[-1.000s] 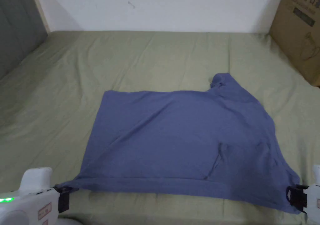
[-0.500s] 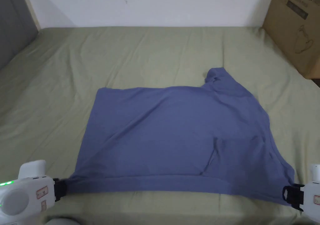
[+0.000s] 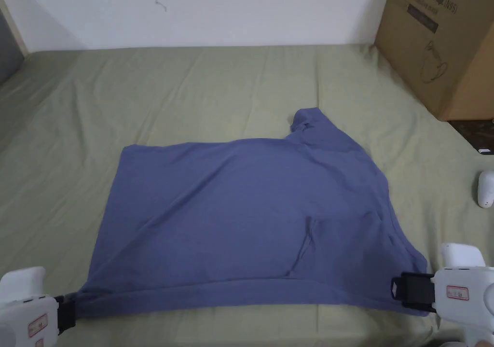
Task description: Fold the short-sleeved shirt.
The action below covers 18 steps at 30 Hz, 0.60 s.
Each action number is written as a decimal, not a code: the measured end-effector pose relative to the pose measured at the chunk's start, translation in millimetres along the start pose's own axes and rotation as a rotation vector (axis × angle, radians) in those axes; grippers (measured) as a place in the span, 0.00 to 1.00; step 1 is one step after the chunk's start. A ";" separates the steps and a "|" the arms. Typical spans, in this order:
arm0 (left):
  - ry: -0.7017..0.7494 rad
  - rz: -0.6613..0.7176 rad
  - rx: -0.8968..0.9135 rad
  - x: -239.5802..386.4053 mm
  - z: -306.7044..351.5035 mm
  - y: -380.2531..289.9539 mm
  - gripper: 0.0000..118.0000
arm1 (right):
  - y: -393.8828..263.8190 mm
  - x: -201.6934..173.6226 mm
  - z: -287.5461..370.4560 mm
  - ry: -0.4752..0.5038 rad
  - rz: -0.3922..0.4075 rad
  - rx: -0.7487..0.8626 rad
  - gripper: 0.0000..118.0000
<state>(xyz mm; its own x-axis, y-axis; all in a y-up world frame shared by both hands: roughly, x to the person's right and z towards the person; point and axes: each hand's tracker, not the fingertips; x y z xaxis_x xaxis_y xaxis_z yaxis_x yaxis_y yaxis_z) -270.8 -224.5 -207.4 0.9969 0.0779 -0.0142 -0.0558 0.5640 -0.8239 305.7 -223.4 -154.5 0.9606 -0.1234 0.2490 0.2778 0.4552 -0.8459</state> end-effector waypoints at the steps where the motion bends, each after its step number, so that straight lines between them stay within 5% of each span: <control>1: 0.005 -0.007 0.000 0.6 0.0 0.1 0.05 | -0.7 3.9 -10.7 -0.005 0.019 -0.031 0.47; 2: 0.006 -0.010 0.001 1.4 0.6 0.3 0.05 | -3.6 5.8 -19.7 -0.025 0.046 -0.064 0.16; 3: 0.007 -0.013 0.008 1.7 1.1 1.1 0.05 | -7.6 6.9 -26.6 -0.038 0.063 -0.094 0.04; 18: 0.023 -0.051 0.047 4.0 28.5 34.9 0.05 | 27.9 7.1 38.1 0.055 -0.032 0.065 0.04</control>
<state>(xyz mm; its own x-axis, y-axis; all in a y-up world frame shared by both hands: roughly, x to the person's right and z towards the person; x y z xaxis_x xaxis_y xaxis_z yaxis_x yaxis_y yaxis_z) -270.3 -181.1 -220.1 0.9995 0.0293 0.0137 -0.0068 0.6047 -0.7964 319.9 -178.0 -158.3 0.9507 -0.1864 0.2477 0.3090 0.5062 -0.8051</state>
